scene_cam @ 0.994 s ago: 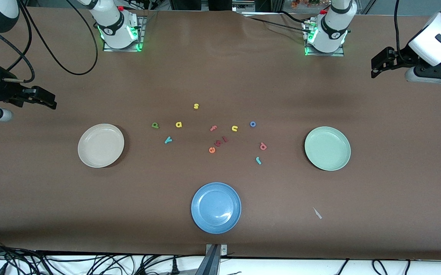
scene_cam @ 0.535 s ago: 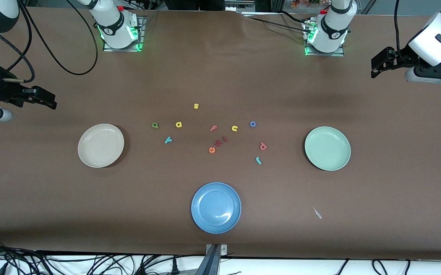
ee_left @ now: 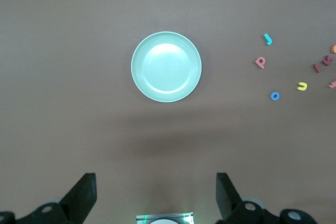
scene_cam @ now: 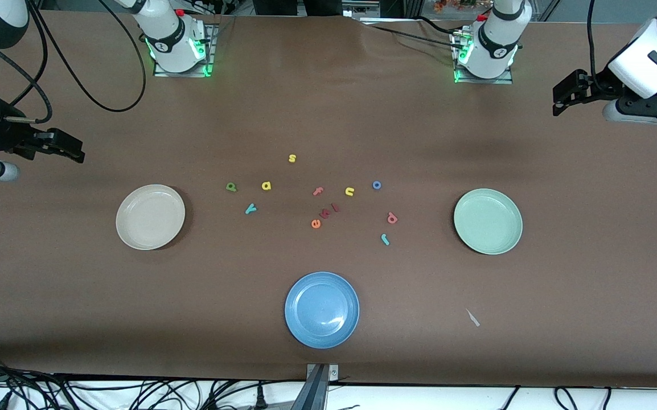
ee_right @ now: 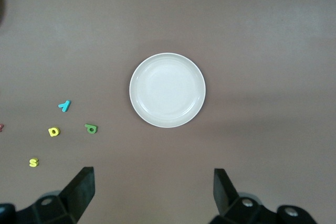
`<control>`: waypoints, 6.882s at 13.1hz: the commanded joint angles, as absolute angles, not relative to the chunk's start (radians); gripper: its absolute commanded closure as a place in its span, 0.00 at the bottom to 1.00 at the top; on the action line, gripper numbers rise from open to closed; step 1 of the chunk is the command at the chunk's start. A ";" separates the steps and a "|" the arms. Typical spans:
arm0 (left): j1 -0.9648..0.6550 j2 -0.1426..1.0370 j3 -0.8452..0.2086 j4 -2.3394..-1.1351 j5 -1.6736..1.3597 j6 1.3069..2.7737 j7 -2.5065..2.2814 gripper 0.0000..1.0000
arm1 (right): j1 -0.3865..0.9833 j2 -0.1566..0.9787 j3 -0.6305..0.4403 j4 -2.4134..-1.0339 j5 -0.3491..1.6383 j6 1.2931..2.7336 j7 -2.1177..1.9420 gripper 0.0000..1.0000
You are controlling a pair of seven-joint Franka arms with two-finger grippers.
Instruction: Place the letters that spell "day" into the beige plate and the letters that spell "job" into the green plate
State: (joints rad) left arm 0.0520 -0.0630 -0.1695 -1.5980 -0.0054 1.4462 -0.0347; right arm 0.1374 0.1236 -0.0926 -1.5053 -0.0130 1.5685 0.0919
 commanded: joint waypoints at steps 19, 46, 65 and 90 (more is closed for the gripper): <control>0.057 -0.063 -0.169 -1.582 -0.021 1.420 -0.015 0.00 | 0.141 0.127 -0.092 -1.491 -0.021 1.555 0.097 0.00; 0.057 -0.063 -0.170 -1.582 -0.021 1.420 -0.017 0.00 | 0.141 0.127 -0.094 -1.491 -0.020 1.555 0.097 0.00; 0.057 -0.063 -0.170 -1.582 -0.023 1.420 -0.017 0.00 | 0.141 0.129 -0.094 -1.491 -0.018 1.555 0.098 0.00; 0.055 -0.061 -0.170 -1.583 -0.023 1.410 -0.018 0.00 | 0.182 0.150 -0.089 -1.503 0.057 1.551 0.106 0.00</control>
